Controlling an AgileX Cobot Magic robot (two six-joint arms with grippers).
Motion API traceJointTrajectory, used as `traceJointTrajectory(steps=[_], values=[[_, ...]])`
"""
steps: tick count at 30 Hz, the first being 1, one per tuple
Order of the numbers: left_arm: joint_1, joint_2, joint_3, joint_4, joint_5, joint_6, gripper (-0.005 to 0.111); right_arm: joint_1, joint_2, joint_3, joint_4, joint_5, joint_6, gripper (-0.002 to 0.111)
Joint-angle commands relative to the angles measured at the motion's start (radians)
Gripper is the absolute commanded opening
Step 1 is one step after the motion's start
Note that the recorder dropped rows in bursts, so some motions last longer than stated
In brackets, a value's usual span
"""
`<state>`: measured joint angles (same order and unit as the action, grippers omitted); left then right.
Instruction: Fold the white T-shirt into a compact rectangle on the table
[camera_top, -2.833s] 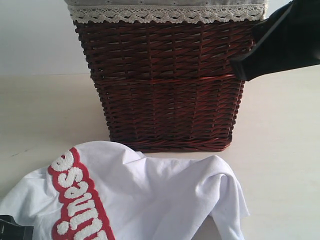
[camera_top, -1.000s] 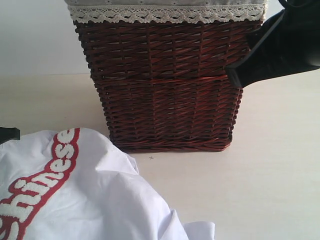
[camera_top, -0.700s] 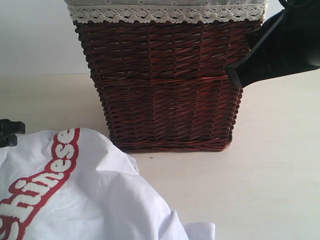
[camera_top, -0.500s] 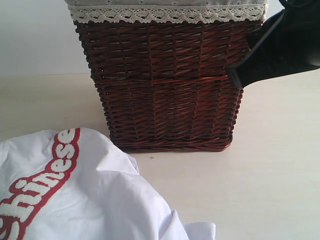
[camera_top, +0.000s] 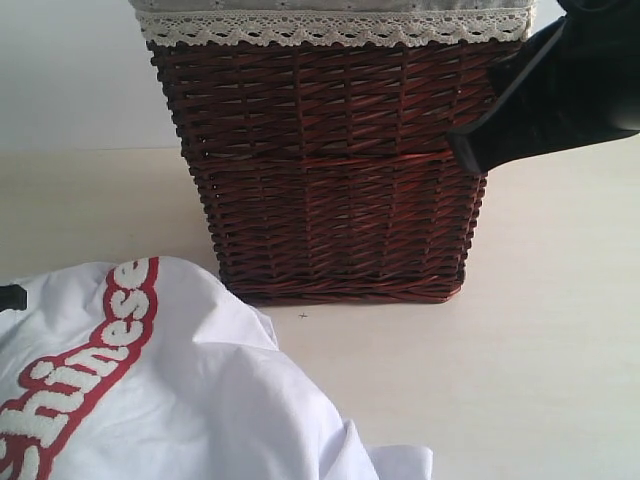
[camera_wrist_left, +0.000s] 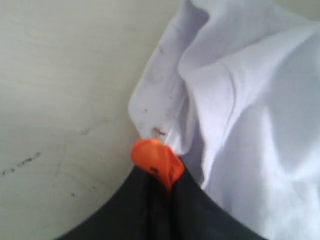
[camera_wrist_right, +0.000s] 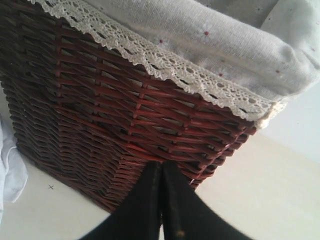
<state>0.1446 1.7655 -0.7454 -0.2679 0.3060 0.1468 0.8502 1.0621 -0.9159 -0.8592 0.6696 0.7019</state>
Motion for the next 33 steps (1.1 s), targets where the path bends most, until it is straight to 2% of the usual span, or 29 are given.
traceJointTrajectory(steps=[1,7,11,14,20,26,33], values=[[-0.007,-0.137,0.002,-0.028,0.053,0.018,0.000,-0.004,0.006,0.003,-0.012,-0.013,0.000,0.000],[-0.007,-0.373,0.002,-0.132,0.106,0.034,0.000,-0.033,0.096,0.003,-0.056,-0.055,0.027,0.000],[-0.007,-0.491,0.002,-0.159,0.143,0.059,0.000,-0.126,0.206,0.003,-0.056,-0.121,0.044,0.000],[-0.007,-0.545,0.002,-0.162,0.143,0.059,0.000,-0.195,0.276,0.003,-0.049,-0.285,0.059,0.000],[-0.007,-0.553,0.002,-0.167,0.147,0.059,0.000,-0.223,0.434,-0.010,-0.032,-0.670,0.059,0.000],[-0.007,-0.553,0.002,-0.176,0.151,0.059,0.000,-0.287,0.630,-0.141,-0.029,-0.670,0.081,0.000],[-0.007,-0.553,0.002,-0.229,0.151,0.118,0.000,-0.367,0.736,-0.251,-0.029,-0.658,0.093,0.000]])
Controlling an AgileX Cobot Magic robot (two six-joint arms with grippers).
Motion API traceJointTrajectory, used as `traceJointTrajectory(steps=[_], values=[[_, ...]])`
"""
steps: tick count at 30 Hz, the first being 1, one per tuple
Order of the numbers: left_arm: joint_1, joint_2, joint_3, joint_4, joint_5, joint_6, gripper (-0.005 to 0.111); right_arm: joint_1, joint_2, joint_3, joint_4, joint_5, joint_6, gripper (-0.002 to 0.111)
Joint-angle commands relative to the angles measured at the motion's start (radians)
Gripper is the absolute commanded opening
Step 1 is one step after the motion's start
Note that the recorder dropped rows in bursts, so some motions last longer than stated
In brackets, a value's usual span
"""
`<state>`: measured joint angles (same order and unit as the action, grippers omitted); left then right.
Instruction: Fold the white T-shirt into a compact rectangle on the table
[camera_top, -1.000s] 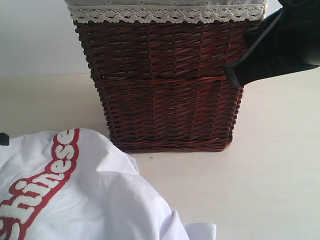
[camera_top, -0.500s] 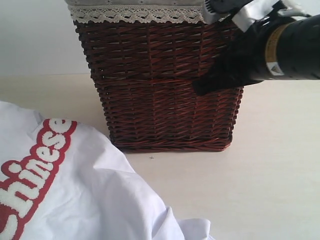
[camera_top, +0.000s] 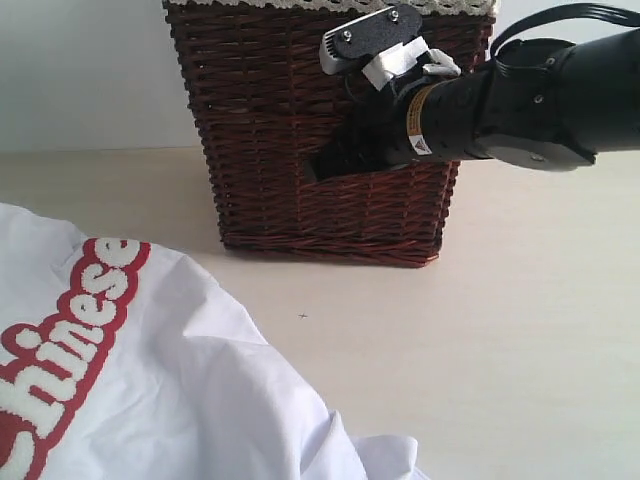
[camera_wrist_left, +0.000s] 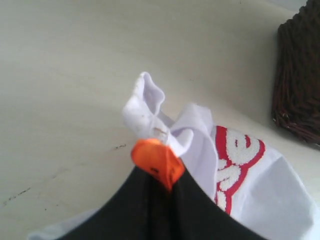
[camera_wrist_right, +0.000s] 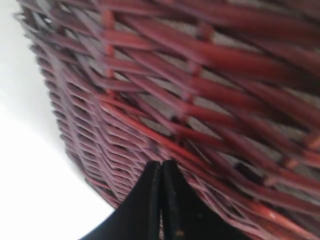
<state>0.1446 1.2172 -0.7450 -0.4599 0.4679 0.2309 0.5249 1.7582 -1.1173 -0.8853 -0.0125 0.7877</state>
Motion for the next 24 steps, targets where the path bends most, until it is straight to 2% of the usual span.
traceJointTrajectory(steps=[1,13,20,23,24], values=[[-0.007,-0.004,0.002,-0.039,-0.013,0.039,0.000,-0.050,0.051,-0.054,-0.002,0.024,0.008,0.000],[-0.007,-0.003,0.002,-0.055,-0.017,0.052,0.000,-0.165,0.109,-0.108,-0.014,0.081,-0.015,0.000],[-0.007,-0.015,-0.003,-0.116,-0.012,0.088,0.000,-0.164,0.111,-0.136,-0.002,0.092,-0.016,0.000],[-0.007,-0.036,-0.053,-0.160,0.051,0.109,0.000,-0.164,0.100,-0.136,0.023,0.092,-0.016,0.000],[-0.007,-0.049,-0.115,-0.186,0.112,0.130,0.000,-0.164,0.087,-0.136,0.023,0.092,-0.016,0.000]])
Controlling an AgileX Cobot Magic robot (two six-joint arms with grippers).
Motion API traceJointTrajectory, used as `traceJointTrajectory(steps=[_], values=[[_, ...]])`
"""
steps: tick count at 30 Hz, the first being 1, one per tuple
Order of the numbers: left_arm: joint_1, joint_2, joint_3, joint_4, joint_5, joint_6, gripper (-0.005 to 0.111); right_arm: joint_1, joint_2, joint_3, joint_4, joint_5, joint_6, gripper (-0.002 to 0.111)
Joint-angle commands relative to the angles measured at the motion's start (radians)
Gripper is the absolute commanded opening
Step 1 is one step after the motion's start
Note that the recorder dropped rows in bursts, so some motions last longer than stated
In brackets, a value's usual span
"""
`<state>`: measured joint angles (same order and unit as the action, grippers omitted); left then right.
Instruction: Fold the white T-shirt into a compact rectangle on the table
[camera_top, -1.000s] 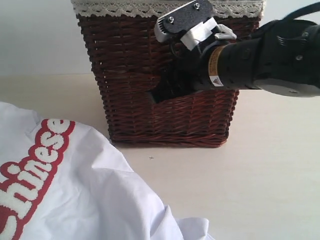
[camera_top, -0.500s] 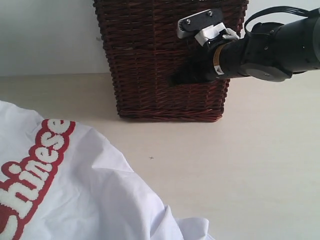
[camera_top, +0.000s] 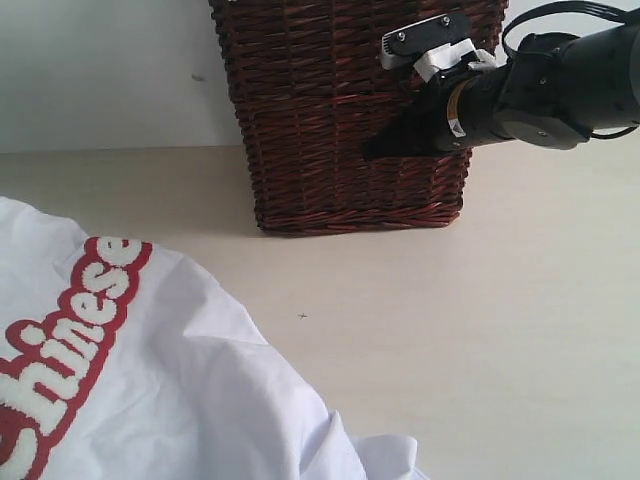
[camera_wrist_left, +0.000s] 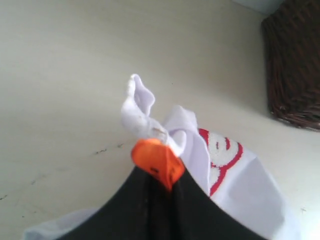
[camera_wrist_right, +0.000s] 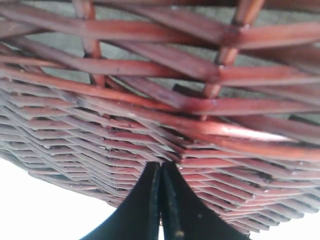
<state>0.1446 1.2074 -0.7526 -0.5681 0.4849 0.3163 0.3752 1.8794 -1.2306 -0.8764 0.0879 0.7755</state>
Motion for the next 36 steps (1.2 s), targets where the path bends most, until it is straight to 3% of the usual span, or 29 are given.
traceJointTrajectory(steps=[1,4,9,14,20,27,32,36], values=[[-0.007,-0.049,-0.146,-0.114,0.152,0.063,0.000,-0.015,-0.044,-0.022,0.014,-0.008,-0.004,0.000],[-0.026,-0.075,-0.336,-0.296,0.324,0.182,0.000,-0.015,-0.087,-0.022,0.014,0.032,-0.004,0.000],[-0.145,-0.144,-0.577,-0.234,0.377,0.119,0.000,-0.015,-0.159,0.000,0.106,0.083,-0.085,0.005],[-0.145,-0.139,-0.739,-0.223,0.369,0.022,0.000,-0.015,-0.185,0.007,0.147,0.083,-0.101,0.008],[-0.151,-0.060,-0.903,-0.364,0.414,-0.002,0.000,-0.015,-0.187,0.007,0.166,0.132,-0.121,0.008],[-0.325,0.042,-1.041,-0.394,0.394,0.002,0.000,-0.015,-0.187,0.007,0.169,0.164,-0.123,0.008],[-0.385,0.077,-1.157,-0.269,0.417,-0.040,0.000,-0.015,-0.187,0.007,0.171,0.211,-0.131,0.008],[-0.382,0.039,-1.180,0.085,0.506,-0.205,0.000,-0.015,-0.188,0.007,0.171,0.224,-0.148,0.008]])
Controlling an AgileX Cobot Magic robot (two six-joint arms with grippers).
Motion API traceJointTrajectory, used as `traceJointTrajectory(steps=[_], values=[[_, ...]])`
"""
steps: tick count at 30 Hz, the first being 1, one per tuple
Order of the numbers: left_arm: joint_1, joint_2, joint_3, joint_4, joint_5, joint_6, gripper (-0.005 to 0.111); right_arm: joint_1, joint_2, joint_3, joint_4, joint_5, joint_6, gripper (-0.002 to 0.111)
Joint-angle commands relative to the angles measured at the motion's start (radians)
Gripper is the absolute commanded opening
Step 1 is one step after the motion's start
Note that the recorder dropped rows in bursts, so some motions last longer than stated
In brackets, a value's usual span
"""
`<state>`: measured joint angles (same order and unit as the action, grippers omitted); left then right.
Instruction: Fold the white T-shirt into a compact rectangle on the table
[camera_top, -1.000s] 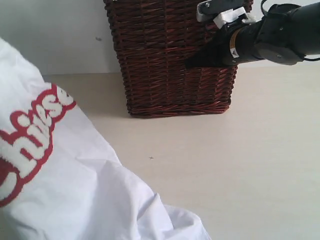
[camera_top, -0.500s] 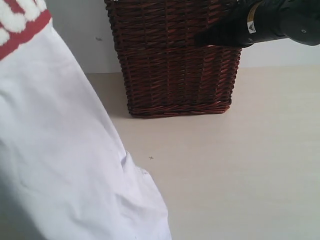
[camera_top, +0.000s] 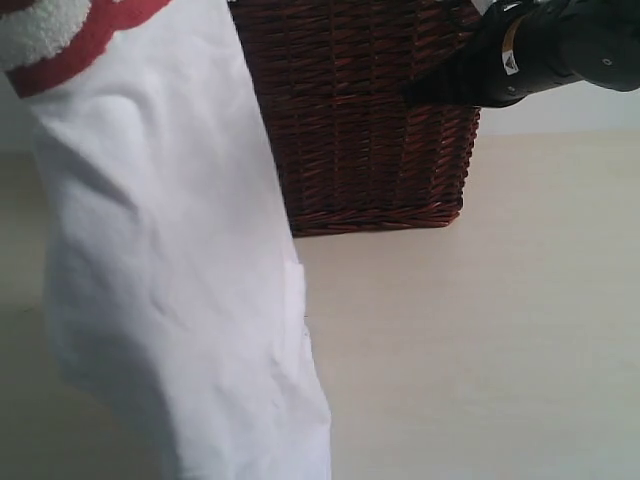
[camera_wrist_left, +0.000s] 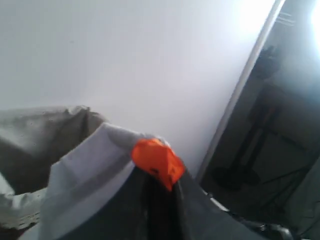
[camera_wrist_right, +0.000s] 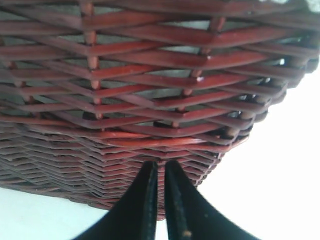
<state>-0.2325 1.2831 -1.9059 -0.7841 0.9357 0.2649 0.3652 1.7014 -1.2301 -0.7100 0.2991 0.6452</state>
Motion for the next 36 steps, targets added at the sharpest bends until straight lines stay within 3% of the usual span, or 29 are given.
traceJointTrajectory(steps=[1,4,7,11,16,19,22,26,32,36], values=[[-0.001,-0.048,-0.027,0.434,0.091,-0.218,0.000,-0.005,-0.010,0.006,0.005,0.011,-0.017,0.008],[0.026,-0.078,-0.027,0.702,0.265,-0.300,0.000,-0.005,-0.010,0.006,0.005,0.005,-0.017,0.008],[0.084,-0.106,0.021,0.890,0.285,-0.313,0.000,-0.005,-0.010,0.006,0.005,-0.005,-0.024,0.008],[0.175,-0.142,0.189,0.950,0.285,-0.339,0.000,-0.005,-0.010,0.012,0.014,0.008,-0.024,0.008],[0.288,-0.060,0.448,0.985,0.285,-0.362,0.000,-0.005,-0.010,0.037,0.072,-0.004,-0.082,0.008],[0.307,0.024,0.568,1.011,0.285,-0.382,0.000,-0.005,-0.010,0.037,0.122,-0.002,-0.135,0.008],[0.307,0.108,0.638,1.173,0.237,-0.509,0.001,-0.005,-0.010,0.037,0.169,-0.002,-0.185,0.008],[0.311,0.179,0.669,1.374,0.239,-0.627,0.015,-0.005,-0.010,0.037,0.182,0.000,-0.208,0.008],[0.361,0.236,0.664,1.410,0.259,-0.593,0.056,-0.005,-0.010,0.037,0.231,0.000,-0.236,0.008],[0.365,0.239,0.579,1.441,0.268,-0.602,0.057,0.007,0.007,0.037,0.429,0.000,-0.458,0.008]])
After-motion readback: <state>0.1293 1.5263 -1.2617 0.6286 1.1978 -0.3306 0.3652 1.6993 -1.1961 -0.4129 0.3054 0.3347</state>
